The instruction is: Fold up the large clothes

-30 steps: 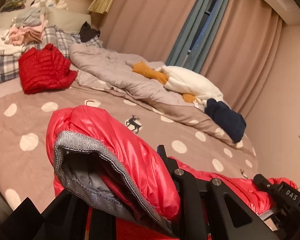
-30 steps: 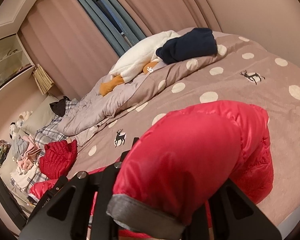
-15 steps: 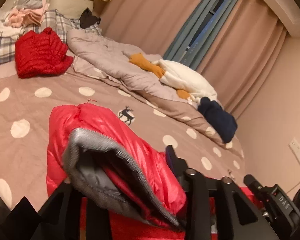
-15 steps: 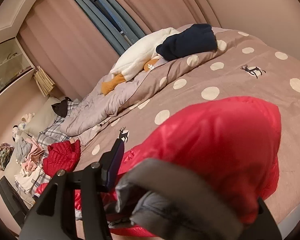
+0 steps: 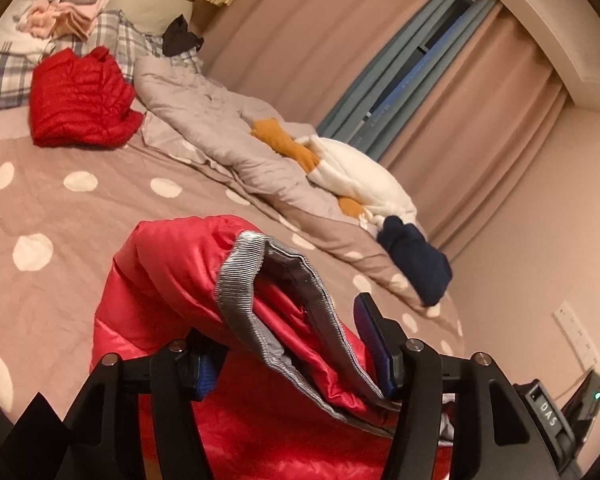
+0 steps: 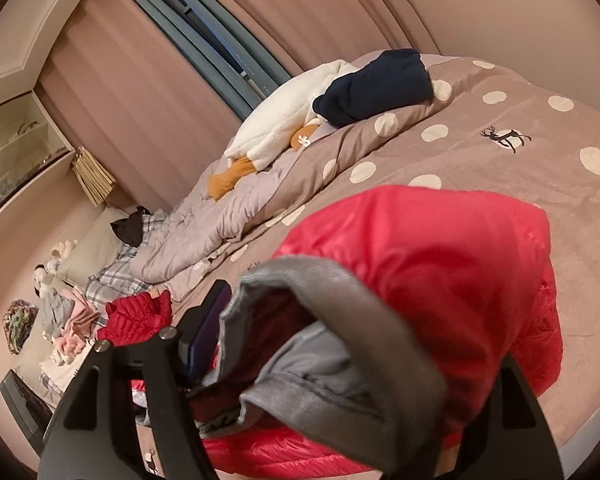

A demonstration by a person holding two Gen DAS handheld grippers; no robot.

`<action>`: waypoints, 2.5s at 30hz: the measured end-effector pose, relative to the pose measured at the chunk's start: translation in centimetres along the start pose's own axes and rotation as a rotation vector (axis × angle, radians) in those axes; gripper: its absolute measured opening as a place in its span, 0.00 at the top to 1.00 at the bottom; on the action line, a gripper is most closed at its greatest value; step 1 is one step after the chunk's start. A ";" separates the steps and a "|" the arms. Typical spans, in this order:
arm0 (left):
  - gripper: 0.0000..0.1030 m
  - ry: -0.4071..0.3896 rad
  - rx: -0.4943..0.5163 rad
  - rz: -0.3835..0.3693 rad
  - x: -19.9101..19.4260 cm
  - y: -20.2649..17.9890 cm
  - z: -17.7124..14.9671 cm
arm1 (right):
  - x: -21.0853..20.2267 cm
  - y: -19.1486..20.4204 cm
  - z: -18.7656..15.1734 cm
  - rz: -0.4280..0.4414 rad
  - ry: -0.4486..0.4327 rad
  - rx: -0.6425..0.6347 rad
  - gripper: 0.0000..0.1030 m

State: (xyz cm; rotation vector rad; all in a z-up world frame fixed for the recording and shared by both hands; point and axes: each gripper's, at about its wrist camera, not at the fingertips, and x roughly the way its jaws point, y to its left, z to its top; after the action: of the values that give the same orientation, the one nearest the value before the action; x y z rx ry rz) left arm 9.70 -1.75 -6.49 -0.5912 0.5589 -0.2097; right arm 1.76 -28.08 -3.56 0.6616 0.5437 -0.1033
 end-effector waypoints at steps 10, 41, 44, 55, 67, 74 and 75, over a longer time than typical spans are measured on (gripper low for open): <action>0.42 0.006 -0.024 -0.017 -0.3 0.4 0.8 | -0.8 0.9 0.4 -0.028 -0.063 -0.090 0.17; 0.02 -0.131 -0.096 0.011 -3.4 4.0 2.8 | -0.7 1.7 0.1 -0.089 -0.152 -0.137 0.00; 0.02 -0.146 -0.072 -0.005 -3.4 3.6 2.5 | -0.4 1.9 -0.2 -0.094 -0.137 -0.141 0.00; 0.01 -0.191 -0.032 0.109 -3.6 3.2 2.4 | -0.4 2.1 -0.4 -0.096 -0.131 -0.140 0.00; 0.01 -0.211 -0.045 0.134 -3.5 3.6 2.3 | -0.8 2.0 -0.7 -0.102 -0.126 -0.141 0.00; 0.01 -0.162 -0.023 0.179 0.8 4.8 1.4 | 2.5 1.6 -1.0 -0.151 -0.042 -0.176 0.00; 0.01 -0.156 -0.015 0.188 1.3 4.9 1.2 | 3.4 1.3 -1.1 -0.160 -0.022 -0.182 0.00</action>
State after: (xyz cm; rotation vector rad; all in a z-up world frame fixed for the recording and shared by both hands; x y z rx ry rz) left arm 11.59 2.36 -9.08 -0.5606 0.4622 0.0186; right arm 4.50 -26.07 -5.30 0.4386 0.5773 -0.2083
